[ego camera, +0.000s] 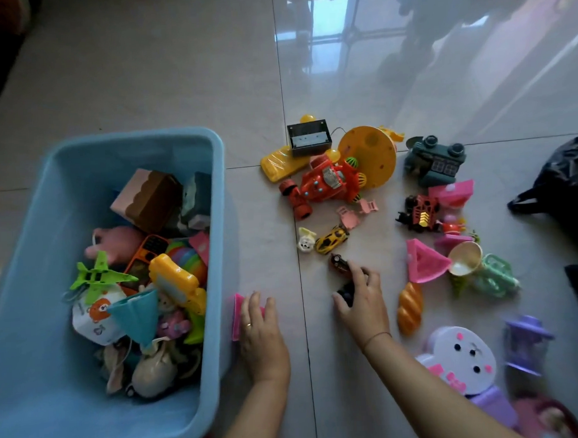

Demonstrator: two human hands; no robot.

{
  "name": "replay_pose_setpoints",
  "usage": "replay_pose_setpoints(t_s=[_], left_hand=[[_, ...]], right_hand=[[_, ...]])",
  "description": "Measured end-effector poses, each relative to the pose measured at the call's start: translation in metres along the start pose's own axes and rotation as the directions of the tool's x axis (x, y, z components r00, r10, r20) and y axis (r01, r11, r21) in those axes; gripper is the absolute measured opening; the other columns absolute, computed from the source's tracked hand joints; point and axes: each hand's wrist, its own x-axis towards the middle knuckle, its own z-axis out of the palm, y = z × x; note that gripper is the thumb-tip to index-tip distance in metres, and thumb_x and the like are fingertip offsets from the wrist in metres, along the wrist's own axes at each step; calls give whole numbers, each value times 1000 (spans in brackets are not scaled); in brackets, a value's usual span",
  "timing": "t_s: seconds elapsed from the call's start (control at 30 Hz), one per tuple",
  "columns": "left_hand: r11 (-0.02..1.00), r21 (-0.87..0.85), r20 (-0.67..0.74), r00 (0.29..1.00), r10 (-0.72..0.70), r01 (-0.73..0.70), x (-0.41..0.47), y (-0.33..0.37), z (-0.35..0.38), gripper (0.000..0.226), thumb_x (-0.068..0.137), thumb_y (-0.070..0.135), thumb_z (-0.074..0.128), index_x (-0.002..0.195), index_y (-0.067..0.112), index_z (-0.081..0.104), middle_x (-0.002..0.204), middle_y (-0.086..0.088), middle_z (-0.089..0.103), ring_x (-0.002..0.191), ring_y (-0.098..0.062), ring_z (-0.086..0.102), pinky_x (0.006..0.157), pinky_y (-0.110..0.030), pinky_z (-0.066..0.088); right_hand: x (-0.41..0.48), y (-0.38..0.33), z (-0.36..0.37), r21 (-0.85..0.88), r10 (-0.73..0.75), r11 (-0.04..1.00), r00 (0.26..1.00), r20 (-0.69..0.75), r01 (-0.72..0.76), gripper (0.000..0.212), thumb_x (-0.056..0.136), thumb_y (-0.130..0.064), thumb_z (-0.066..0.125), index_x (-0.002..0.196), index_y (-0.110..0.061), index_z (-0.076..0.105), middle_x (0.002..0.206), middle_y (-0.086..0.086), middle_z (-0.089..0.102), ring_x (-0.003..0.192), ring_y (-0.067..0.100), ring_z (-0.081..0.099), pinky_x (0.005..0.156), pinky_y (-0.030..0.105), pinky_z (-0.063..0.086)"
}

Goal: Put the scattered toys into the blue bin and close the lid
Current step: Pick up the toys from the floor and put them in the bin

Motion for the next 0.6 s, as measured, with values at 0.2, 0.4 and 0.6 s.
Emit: replay_pose_setpoints(t_s=[0.2, 0.4, 0.6], left_hand=[[963, -262, 11, 997, 74, -69, 2, 3, -22, 53, 60, -12, 73, 109, 5, 62, 108, -15, 64, 110, -32, 55, 92, -43, 48], [830, -524, -172, 978, 118, -192, 18, 71, -105, 50, 73, 2, 74, 120, 10, 57, 120, -8, 61, 117, -19, 53, 101, -28, 44], [725, -655, -464, 870, -166, -211, 55, 68, -228, 40, 85, 15, 67, 123, 11, 53, 123, -1, 56, 114, -11, 52, 94, -14, 43]], right_hand=[[-10, -3, -12, 94, 18, 996, 998, -59, -12, 74, 77, -16, 73, 141, -17, 36, 134, 13, 36, 115, 26, 49, 98, 27, 37], [-29, -51, -51, 230, -41, 967, 962, -269, 106, 43, 80, -17, 71, 120, -14, 57, 106, 3, 49, 98, 19, 53, 86, 30, 46], [-41, -166, -77, 385, -264, 842, 911, -317, 379, 39, 81, -26, 70, 117, -20, 57, 106, -2, 53, 97, 11, 54, 86, 21, 46]])
